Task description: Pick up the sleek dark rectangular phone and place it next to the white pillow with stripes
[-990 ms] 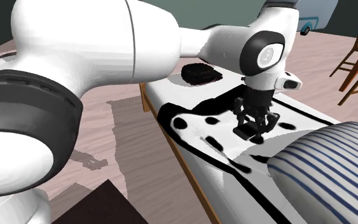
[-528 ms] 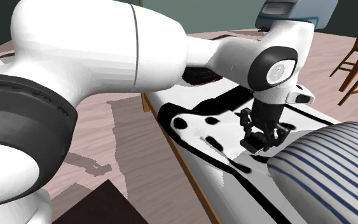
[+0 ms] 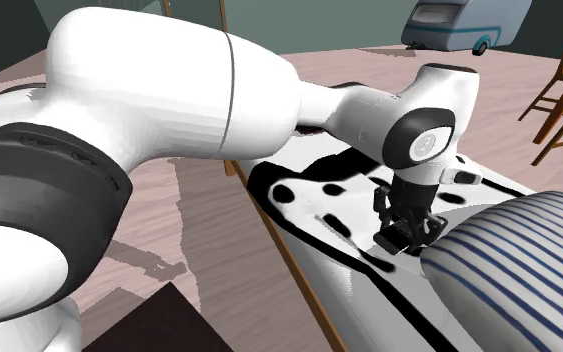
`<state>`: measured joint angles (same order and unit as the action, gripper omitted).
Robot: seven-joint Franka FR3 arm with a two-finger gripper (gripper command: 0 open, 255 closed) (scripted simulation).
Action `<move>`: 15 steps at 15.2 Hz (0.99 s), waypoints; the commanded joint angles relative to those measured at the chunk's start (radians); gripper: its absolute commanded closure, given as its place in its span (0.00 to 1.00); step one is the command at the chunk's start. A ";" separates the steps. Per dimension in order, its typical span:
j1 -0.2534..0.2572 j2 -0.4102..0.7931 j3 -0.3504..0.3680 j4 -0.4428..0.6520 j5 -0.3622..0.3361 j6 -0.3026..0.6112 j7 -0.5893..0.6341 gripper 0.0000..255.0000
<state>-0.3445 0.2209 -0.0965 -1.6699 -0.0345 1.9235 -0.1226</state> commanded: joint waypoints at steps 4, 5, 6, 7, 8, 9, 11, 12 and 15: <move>0.000 0.011 0.001 -0.053 0.000 0.065 0.003 1.00; 0.000 0.014 0.001 -0.063 0.000 0.078 0.004 1.00; 0.000 0.018 0.001 -0.072 0.000 0.090 0.004 1.00; 0.000 0.021 0.001 -0.081 0.000 0.102 0.004 1.00; 0.000 0.025 0.001 -0.090 0.001 0.115 0.005 1.00; 0.000 0.028 0.001 -0.098 0.001 0.127 0.005 1.00; 0.000 0.037 0.001 -0.114 0.001 0.151 0.006 1.00; 0.000 0.041 0.001 -0.122 0.001 0.163 0.006 1.00; -0.001 0.055 0.001 -0.144 0.002 0.199 0.007 1.00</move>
<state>-0.3461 0.2702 -0.0957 -1.8080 -0.0326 2.1104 -0.1173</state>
